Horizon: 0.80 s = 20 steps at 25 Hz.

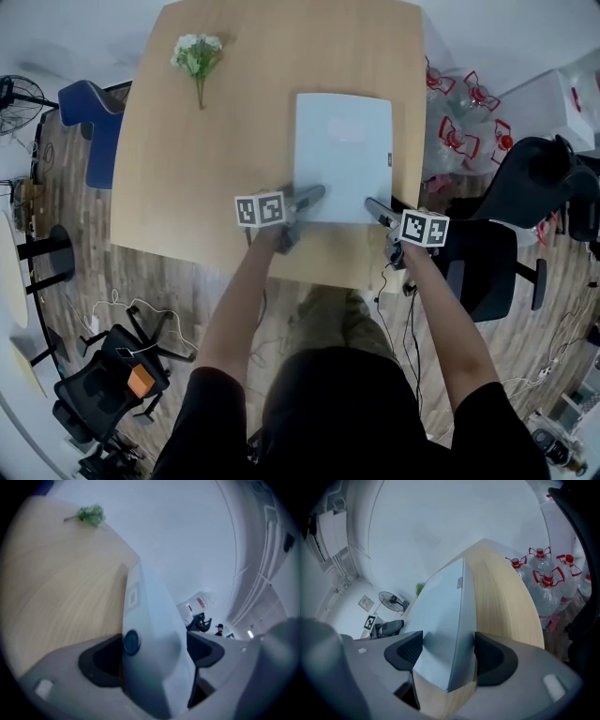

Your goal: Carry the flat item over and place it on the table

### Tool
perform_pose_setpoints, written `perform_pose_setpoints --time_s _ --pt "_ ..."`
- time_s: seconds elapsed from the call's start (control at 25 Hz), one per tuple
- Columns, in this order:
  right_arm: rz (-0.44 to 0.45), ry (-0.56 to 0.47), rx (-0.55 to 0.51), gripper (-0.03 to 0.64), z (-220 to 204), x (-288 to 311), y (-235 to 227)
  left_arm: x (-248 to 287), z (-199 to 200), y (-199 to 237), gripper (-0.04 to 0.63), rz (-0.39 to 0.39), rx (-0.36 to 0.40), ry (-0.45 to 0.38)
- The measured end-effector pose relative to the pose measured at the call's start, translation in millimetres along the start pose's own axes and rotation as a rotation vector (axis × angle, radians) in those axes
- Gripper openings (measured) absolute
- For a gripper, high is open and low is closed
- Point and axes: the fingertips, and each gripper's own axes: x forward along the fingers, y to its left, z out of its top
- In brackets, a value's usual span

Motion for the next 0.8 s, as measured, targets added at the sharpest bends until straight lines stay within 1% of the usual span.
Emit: perform_pose_setpoints --time_s 0.04,0.08,0.12,0.16,0.2,0.24,0.32,0.4,0.48,0.56,0.6,0.68,0.8 --pt "-0.010 0.011 -0.013 0.344 -0.4 0.3 -0.1 -7.0 7.8 5.8 0.428 0.031 0.002 -0.057" --pt "-0.018 0.017 -0.021 0.344 -0.4 1.3 -0.2 -14.2 16.4 11.2 0.425 0.048 -0.016 -0.112" --pt "-0.020 0.018 -0.018 0.344 -0.5 2.3 -0.6 -20.0 23.2 14.8 0.422 0.050 -0.042 -0.150" --pt "-0.018 0.015 -0.006 0.347 -0.9 2.9 -1.5 -23.3 26.0 16.1 0.419 0.046 -0.061 -0.165" --pt "-0.016 0.010 0.010 0.348 -1.9 3.0 -2.8 -24.2 24.9 15.4 0.416 0.043 -0.064 -0.159" --pt "-0.014 0.005 0.025 0.350 -3.0 2.6 -4.2 -23.6 21.1 13.2 0.413 0.041 -0.051 -0.139" --pt "-0.009 -0.002 0.045 0.356 -4.8 2.5 -5.1 -21.1 12.1 6.7 0.413 0.037 -0.007 -0.093" --pt "0.002 -0.010 0.041 0.357 -3.8 2.4 -3.1 -18.5 6.9 2.0 0.411 0.040 0.025 -0.070" --pt "0.010 -0.035 0.016 0.350 -1.4 -1.7 -1.3 -15.7 1.7 3.9 0.396 0.076 0.042 -0.060" --pt "0.004 -0.068 0.008 0.319 0.3 -5.4 -2.7 -13.4 -3.4 12.0 0.363 0.131 0.059 -0.042" --pt "-0.001 -0.078 0.013 0.308 0.2 -5.6 -4.9 -12.0 -4.3 14.0 0.360 0.141 0.061 -0.035" --pt "-0.006 -0.080 0.022 0.305 -0.5 -3.7 -6.7 -10.2 -3.0 16.2 0.362 0.138 0.056 -0.037" --pt "-0.011 -0.083 0.022 0.305 5.3 -0.3 -3.5 -7.8 2.8 17.2 0.359 0.132 0.056 -0.061"
